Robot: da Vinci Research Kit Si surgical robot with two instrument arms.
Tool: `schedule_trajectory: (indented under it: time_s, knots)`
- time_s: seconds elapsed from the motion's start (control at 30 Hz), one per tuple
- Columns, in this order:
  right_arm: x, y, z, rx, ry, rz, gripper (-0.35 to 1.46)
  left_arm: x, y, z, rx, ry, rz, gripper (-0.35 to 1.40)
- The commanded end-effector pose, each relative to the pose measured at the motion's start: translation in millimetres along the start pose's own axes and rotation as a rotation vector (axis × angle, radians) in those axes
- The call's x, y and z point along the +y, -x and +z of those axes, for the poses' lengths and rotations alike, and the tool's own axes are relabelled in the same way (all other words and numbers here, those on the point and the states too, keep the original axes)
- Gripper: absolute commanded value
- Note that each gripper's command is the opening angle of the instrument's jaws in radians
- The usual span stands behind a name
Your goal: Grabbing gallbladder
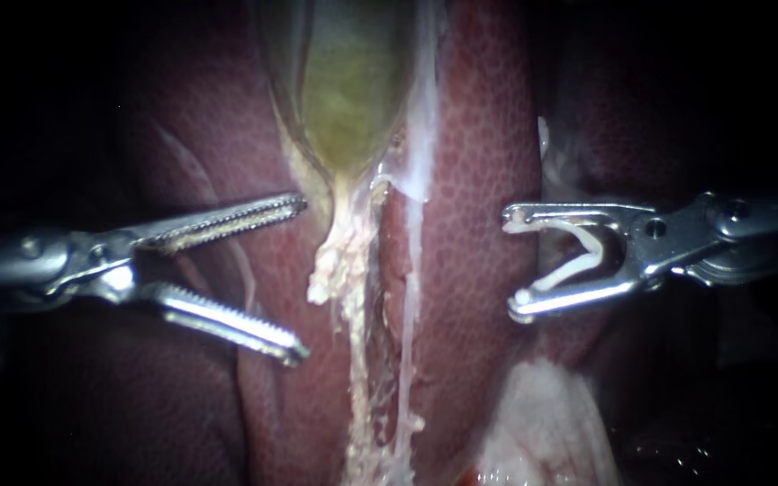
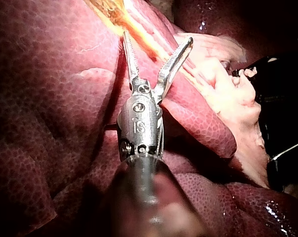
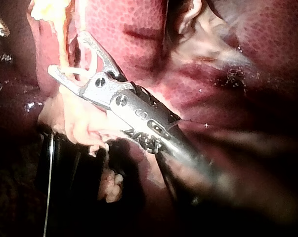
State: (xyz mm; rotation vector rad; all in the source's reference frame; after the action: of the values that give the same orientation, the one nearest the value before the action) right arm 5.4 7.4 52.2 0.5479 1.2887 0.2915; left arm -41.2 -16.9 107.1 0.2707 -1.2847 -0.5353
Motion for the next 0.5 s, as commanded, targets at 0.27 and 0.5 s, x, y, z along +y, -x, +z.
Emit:
schedule_trajectory:
  time_s: [0.27, 0.5]
  knots:
    - [-0.1, 0.0, 0.0, 0.000, -0.001, 0.000, 0.60, 1.9, -1.7, 0.9, -0.002, 0.039, -0.055, 0.64]
    - [-0.1, 0.0, 0.0, 0.000, 0.000, 0.000, 0.60, 2.7, -3.3, 1.1, 0.040, 0.079, -0.115, 0.14]
